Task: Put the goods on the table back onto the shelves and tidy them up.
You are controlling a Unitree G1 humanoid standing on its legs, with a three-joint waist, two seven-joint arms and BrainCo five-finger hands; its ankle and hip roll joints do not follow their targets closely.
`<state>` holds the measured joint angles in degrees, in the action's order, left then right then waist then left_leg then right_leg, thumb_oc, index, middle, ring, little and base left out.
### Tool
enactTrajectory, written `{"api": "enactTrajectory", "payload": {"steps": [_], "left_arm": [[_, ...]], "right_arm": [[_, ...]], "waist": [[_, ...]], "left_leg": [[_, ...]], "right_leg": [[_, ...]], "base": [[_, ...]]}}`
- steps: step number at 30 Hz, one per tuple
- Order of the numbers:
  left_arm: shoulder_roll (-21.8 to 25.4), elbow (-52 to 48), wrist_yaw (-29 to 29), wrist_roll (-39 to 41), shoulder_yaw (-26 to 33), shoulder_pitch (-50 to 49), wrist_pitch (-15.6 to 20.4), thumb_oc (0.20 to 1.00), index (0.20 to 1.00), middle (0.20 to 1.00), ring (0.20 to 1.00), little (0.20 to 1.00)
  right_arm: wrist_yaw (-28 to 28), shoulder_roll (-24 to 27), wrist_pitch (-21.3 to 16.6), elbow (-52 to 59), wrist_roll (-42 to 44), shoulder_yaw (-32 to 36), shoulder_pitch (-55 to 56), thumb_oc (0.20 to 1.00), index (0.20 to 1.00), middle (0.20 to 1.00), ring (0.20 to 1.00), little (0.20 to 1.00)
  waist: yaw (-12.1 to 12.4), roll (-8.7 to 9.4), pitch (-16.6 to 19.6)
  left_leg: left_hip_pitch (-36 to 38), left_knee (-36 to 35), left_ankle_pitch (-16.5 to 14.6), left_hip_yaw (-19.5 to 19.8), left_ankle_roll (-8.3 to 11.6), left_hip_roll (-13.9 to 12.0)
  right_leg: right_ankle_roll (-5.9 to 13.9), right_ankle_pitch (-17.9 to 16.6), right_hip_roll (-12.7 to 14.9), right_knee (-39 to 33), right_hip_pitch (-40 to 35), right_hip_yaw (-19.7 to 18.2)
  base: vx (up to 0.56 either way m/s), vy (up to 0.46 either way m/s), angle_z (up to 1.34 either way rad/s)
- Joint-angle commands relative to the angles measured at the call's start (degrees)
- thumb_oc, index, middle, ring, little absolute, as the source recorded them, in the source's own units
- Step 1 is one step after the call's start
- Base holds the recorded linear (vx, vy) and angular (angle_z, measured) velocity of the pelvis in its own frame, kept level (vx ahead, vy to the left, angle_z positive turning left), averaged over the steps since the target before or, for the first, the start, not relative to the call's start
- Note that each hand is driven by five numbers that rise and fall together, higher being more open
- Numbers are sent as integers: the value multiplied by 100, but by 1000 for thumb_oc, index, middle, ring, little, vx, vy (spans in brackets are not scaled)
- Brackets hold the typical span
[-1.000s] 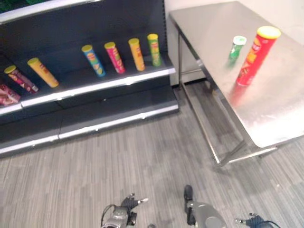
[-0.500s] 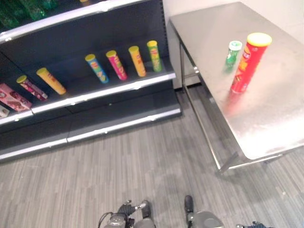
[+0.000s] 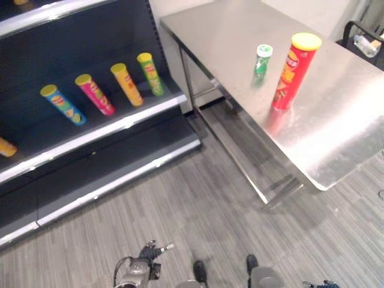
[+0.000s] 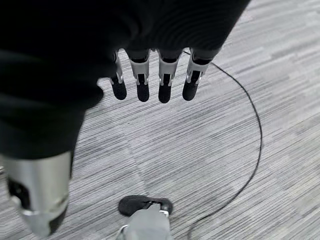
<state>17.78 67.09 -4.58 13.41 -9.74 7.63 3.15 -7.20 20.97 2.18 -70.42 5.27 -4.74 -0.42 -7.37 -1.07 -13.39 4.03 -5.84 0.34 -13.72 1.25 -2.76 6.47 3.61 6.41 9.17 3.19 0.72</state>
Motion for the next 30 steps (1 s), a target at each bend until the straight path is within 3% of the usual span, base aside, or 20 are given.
{"api": "enactTrajectory", "payload": {"steps": [1, 3, 4, 5, 6, 10, 11, 12, 14, 16, 17, 18, 19, 21, 25, 26, 30], "left_arm": [[90, 96, -88, 66, 43, -120, 70, 1000, 1000, 1000, 1000, 1000], [99, 109, -97, 73, 48, -105, 75, 1000, 1000, 1000, 1000, 1000], [128, 135, -92, 63, 54, -17, 83, 1000, 1000, 1000, 1000, 1000], [126, 136, -92, 63, 52, -15, 83, 1000, 1000, 1000, 1000, 1000], [197, 282, -99, -3, 44, 76, 41, 1000, 1000, 1000, 1000, 1000], [156, 199, -39, -1, 18, 105, 91, 1000, 1000, 1000, 1000, 1000], [111, 182, -2, -62, 79, 63, 101, 1000, 1000, 1000, 1000, 1000], [110, 182, -2, -62, 77, 62, 101, 1000, 1000, 1000, 1000, 1000], [-57, 180, -8, -149, 181, -83, 79, 1000, 1000, 1000, 1000, 1000], [-155, 228, -35, -195, 236, -143, 44, 1000, 1000, 1000, 1000, 1000], [-205, 220, -46, -206, 278, -179, 27, 1000, 1000, 1000, 1000, 1000], [-206, 218, -48, -208, 269, -176, 25, 1000, 1000, 1000, 1000, 1000], [-279, 211, -75, -261, 332, -236, 25, 1000, 1000, 1000, 1000, 1000], [-302, 217, -86, -275, 339, -262, 23, 1000, 1000, 1000, 1000, 1000], [-285, 138, -2, -378, 296, -396, 30, 1000, 1000, 1000, 1000, 1000], [-263, 61, 52, -427, 274, -483, 29, 1000, 1000, 1000, 1000, 1000], [-211, 28, 109, -401, 229, -566, 42, 1000, 1000, 1000, 1000, 1000]], "right_arm": [[-243, 194, -130, 87, 372, 90, -2, 1000, 1000, 1000, 1000, 1000], [-266, 230, -149, 86, 454, 182, 20, 1000, 1000, 1000, 1000, 1000], [-294, 384, -187, -41, 712, 487, 113, 1000, 1000, 1000, 1000, 1000], [-293, 386, -188, -42, 712, 489, 113, 1000, 1000, 1000, 1000, 1000], [-346, 644, -183, -259, 1000, 813, 208, 1000, 1000, 1000, 1000, 1000], [-407, 928, -213, -427, 1262, 1324, 514, 1000, 1000, 1000, 1000, 1000], [-592, 1415, -320, -369, 1759, 2340, 810, 1000, 1000, 1000, 1000, 1000], [-592, 1415, -319, -368, 1758, 2342, 813, 1000, 1000, 1000, 1000, 1000], [-918, 1886, -552, 370, 1953, 3270, 1091, 1000, 1000, 1000, 1000, 1000], [-1273, 2294, -733, 1197, 1843, 3782, 1162, 1000, 1000, 1000, 1000, 1000], [-1446, 2366, -829, 1930, 1717, 3978, 1243, 1000, 1000, 1000, 1000, 1000], [-1462, 2338, -800, 1984, 1699, 4007, 1271, 1000, 1000, 1000, 1000, 1000], [-1734, 2478, -1060, 2901, 1526, 4308, 1185, 1000, 1000, 1000, 1000, 1000], [-1833, 2616, -1143, 3219, 1445, 4448, 1127, 1000, 1000, 1000, 1000, 1000], [-1805, 3474, -1289, 4374, 993, 4672, 839, 1000, 1000, 1000, 1000, 1000], [-1651, 3903, -1327, 4920, 787, 4708, 694, 1000, 1000, 1000, 1000, 1000], [-1306, 4382, -1542, 5248, 1060, 4483, 226, 1000, 1000, 1000, 1000, 1000]], "waist": [[-37, 54, 70], [-73, 67, 74], [-187, 82, 86], [-187, 77, 84], [-355, 138, 54], [-475, 202, 19], [-577, 211, 120], [-576, 210, 122], [-668, 212, 203], [-718, 188, 223], [-745, 172, 231], [-732, 173, 242], [-745, 153, 282], [-731, 132, 309], [-635, 131, 362], [-574, 121, 405], [-452, 145, 456]], "left_leg": [[-159, 84, -209, -19, 244, -80], [-140, 84, -238, -26, 249, -66], [-156, 84, -286, -9, 270, -42], [-154, 84, -288, -7, 272, -47], [-119, 84, -372, 36, 270, 12], [-55, 84, -398, 70, 256, 80], [-17, 84, -421, 54, 280, 67], [-19, 84, -421, 54, 280, 66], [15, 84, -448, 85, 303, 34], [58, 84, -499, 97, 316, 14], [76, 84, -517, 96, 318, 7], [50, 84, -489, 93, 321, 7], [92, 84, -520, 91, 323, -3], [108, 84, -529, 97, 331, -13], [155, 84, -539, 112, 365, -38], [186, 84, -538, 122, 387, -54], [218, 84, -509, 151, 432, -94]], "right_leg": [[563, -313, 758, 719, 110, 248], [545, -354, 750, 686, 149, 272], [479, -199, 466, 232, 268, 194], [477, -202, 461, 224, 261, 198], [450, -237, 140, -326, 527, -129], [504, -325, 8, -598, 420, -517], [504, -383, 19, -845, 279, -492], [504, -384, 19, -846, 280, -492], [492, -344, 29, -940, 163, -439], [495, -297, 24, -986, 78, -420], [488, -283, 19, -1007, 55, -421], [482, -312, 18, -1014, 79, -426], [468, -277, 18, -1037, 15, -419], [455, -262, 17, -1057, -17, -411], [431, -213, 22, -1081, -130, -342], [415, -178, 19, -1107, -205, -295], [394, -139, 14, -1141, -312, -194]], "base": [[107, 98, -28], [93, 40, -21], [86, 12, -16], [165, -27, -12], [100, -33, -4], [96, -10, 35], [103, -24, 36], [131, -39, 7], [99, -40, 1], [94, -23, -2], [37, -13, 1], [48, -30, 5], [49, -36, 10], [49, -32, 4], [39, -50, 7], [37, -49, 7], [29, -69, 12]]}}
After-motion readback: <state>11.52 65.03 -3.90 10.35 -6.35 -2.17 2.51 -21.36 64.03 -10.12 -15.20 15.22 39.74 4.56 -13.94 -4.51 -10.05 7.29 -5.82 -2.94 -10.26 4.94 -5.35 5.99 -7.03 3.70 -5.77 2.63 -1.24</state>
